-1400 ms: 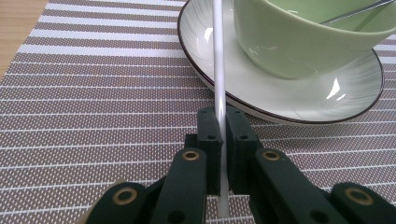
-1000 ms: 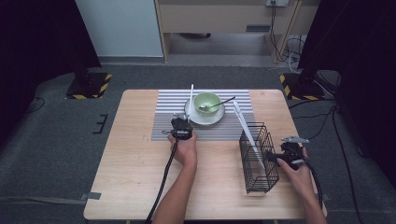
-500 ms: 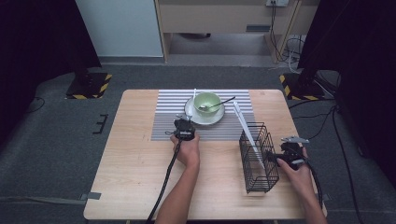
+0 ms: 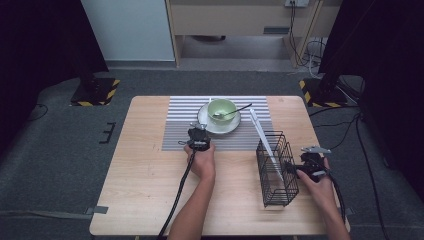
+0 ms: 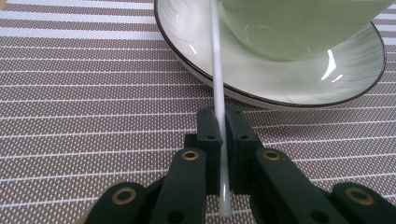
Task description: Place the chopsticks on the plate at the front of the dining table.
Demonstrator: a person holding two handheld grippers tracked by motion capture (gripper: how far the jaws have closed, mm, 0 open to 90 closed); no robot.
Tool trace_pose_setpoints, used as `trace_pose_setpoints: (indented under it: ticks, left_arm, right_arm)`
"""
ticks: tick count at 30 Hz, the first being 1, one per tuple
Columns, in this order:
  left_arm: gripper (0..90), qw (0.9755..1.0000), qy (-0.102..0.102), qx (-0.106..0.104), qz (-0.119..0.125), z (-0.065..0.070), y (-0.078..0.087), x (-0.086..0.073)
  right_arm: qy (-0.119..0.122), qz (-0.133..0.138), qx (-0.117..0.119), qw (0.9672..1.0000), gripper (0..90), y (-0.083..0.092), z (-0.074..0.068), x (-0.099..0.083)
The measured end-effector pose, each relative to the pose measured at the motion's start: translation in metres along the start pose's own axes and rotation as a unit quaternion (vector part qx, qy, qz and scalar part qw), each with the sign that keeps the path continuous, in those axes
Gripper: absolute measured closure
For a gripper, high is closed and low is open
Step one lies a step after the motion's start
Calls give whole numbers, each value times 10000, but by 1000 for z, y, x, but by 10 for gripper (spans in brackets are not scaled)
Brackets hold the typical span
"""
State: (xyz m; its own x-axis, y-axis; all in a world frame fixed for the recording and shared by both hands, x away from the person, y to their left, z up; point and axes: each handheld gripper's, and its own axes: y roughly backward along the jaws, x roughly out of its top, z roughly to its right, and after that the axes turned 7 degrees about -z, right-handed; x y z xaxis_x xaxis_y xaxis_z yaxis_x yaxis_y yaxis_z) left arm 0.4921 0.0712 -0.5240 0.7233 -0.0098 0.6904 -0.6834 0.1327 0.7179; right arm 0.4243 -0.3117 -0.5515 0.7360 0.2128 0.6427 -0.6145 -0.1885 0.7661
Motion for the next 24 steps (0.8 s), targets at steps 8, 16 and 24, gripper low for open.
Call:
trace_pose_setpoints:
  ticks: [8,16,24]
  left_arm:
    - [831,10000,16,5,34,1,-2,0]
    - [830,10000,3,-43,40,5,-3,-1]
    - [815,9999,-83,-104,35,8,-3,-1]
  right_arm:
    - [2,1,2,10000,49,0,0,0]
    - [3,1,1,10000,49,0,0,0]
    - [3,1,2,10000,49,0,0,0]
